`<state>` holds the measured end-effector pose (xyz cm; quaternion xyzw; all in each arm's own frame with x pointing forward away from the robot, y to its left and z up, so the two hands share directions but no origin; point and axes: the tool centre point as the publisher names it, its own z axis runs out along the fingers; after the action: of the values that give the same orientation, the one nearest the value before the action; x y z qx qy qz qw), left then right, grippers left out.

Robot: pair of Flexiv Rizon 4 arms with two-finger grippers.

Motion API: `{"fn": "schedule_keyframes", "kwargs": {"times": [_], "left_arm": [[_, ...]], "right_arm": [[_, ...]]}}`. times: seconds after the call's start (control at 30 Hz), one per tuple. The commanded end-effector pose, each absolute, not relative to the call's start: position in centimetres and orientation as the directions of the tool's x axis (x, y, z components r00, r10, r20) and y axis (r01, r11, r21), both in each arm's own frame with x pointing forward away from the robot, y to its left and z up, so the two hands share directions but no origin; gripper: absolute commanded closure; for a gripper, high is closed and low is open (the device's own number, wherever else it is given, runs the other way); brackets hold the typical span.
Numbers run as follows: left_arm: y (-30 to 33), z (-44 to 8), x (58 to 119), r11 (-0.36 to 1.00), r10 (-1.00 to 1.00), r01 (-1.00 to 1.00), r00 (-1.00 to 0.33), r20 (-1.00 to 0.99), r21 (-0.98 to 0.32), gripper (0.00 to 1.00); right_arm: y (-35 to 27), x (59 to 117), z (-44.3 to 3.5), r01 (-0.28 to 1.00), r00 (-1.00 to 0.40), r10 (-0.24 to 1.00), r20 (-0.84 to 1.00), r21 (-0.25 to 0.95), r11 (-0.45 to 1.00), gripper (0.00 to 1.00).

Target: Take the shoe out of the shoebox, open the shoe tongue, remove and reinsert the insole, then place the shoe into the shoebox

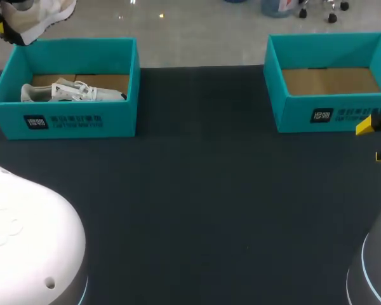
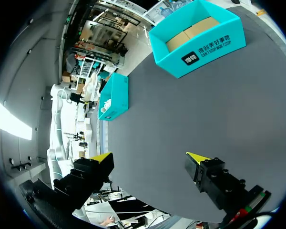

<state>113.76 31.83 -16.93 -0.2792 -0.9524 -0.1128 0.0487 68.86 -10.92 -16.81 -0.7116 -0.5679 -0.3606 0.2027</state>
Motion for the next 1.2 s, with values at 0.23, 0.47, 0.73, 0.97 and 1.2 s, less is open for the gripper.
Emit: {"fn": "schedule_keyframes", "kwargs": {"times": [0.23, 0.47, 0.73, 0.97, 1.2], "left_arm": [[31.85, -16.78, 112.63, 0.217, 0.951, 0.945, -0.26, 0.164, 0.244, 1.0], [31.85, -16.78, 112.63, 0.217, 0.951, 0.945, -0.26, 0.164, 0.244, 1.0], [31.85, -16.78, 112.63, 0.217, 0.951, 0.945, -0.26, 0.164, 0.244, 1.0], [31.85, -16.78, 112.63, 0.217, 0.951, 0.945, -0.26, 0.164, 0.244, 1.0], [31.7, -17.72, 113.57, 0.136, 0.968, 0.961, -0.181, 0.176, 0.24, 1.0]], "right_arm": [[-10.87, 68.7, -16.8, 0.954, 0.097, 0.664, 0.742, 0.122, -0.275, 0.0], [-10.87, 68.7, -16.8, 0.954, 0.097, 0.664, 0.742, 0.122, -0.275, 0.0], [-10.87, 68.7, -16.8, 0.954, 0.097, 0.664, 0.742, 0.122, -0.275, 0.0], [-10.87, 68.7, -16.8, 0.954, 0.097, 0.664, 0.742, 0.122, -0.275, 0.0], [-10.87, 68.7, -16.8, 0.954, 0.097, 0.664, 0.742, 0.122, -0.275, 0.0]]}}
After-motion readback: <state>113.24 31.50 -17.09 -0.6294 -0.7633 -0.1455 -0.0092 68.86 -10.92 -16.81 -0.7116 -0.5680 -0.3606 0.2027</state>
